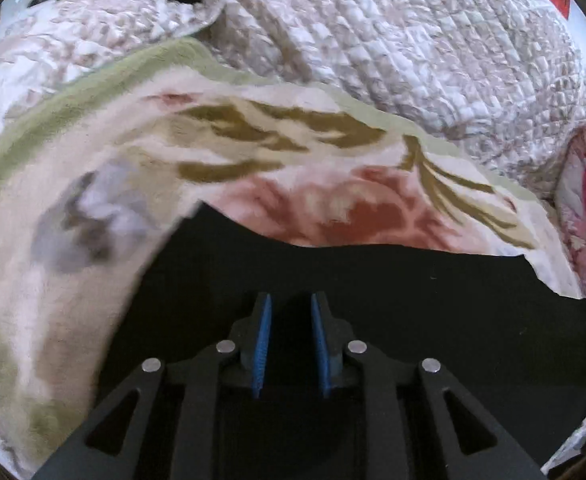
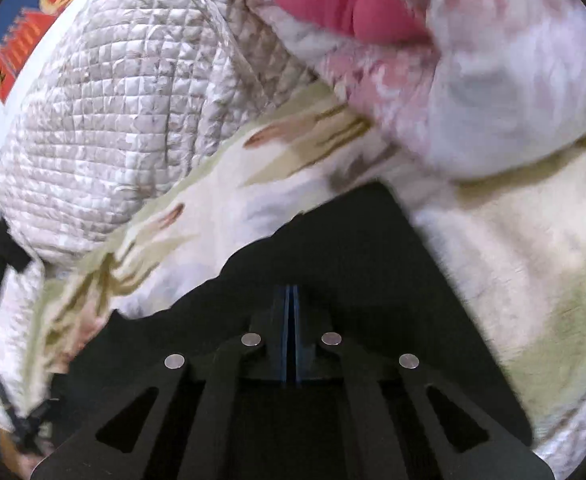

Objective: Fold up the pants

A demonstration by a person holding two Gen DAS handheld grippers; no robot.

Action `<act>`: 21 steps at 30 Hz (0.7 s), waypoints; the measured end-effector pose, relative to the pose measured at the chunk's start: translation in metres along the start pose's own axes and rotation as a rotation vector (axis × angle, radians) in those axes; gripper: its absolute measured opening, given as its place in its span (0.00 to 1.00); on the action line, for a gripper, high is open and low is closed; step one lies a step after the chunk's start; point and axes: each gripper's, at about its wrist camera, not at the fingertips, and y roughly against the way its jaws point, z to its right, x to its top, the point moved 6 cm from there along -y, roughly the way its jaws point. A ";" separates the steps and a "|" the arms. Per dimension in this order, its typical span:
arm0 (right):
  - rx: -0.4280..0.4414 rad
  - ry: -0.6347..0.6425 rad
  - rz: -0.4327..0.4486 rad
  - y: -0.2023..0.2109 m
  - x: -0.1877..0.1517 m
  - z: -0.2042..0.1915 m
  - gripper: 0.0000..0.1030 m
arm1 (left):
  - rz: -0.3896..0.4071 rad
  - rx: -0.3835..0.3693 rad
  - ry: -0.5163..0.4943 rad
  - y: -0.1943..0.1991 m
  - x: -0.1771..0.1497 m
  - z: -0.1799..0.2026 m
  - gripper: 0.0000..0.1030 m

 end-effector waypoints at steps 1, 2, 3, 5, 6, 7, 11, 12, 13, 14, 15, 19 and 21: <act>-0.046 0.024 0.026 0.005 0.002 -0.002 0.06 | 0.018 0.018 0.011 0.004 0.001 -0.005 0.22; -0.058 0.040 0.048 0.008 0.004 -0.004 0.07 | 0.026 0.025 0.029 0.006 0.001 -0.010 0.22; -0.052 0.038 0.049 0.009 0.005 -0.005 0.09 | 0.028 0.023 0.052 0.007 0.002 -0.015 0.22; -0.045 0.051 0.039 0.006 0.005 -0.011 0.11 | 0.038 0.024 0.083 0.011 0.004 -0.022 0.22; -0.034 0.070 0.030 0.002 0.004 -0.016 0.11 | 0.050 0.036 0.079 0.013 0.005 -0.022 0.22; -0.019 0.093 0.018 -0.001 0.002 -0.022 0.11 | 0.064 0.045 0.067 0.015 0.006 -0.019 0.22; 0.015 0.235 -0.023 -0.010 -0.012 -0.056 0.11 | 0.079 -0.007 0.012 0.019 0.006 0.001 0.23; 0.032 0.273 -0.032 -0.010 -0.018 -0.066 0.11 | 0.079 -0.017 -0.008 0.021 0.003 0.008 0.23; 0.046 0.297 -0.042 -0.011 -0.023 -0.074 0.11 | 0.072 -0.038 -0.024 0.022 -0.001 0.017 0.23; 0.071 0.337 -0.064 -0.011 -0.034 -0.086 0.11 | 0.060 -0.063 -0.040 0.023 -0.006 0.025 0.23; 0.089 0.365 -0.083 -0.011 -0.044 -0.094 0.11 | 0.050 -0.081 -0.057 0.026 -0.014 0.033 0.23; 0.153 0.559 -0.127 0.000 -0.107 -0.142 0.11 | 0.025 -0.143 -0.124 0.042 -0.049 0.061 0.25; 0.181 0.651 -0.117 0.008 -0.133 -0.161 0.19 | 0.041 -0.136 -0.169 0.051 -0.065 0.069 0.31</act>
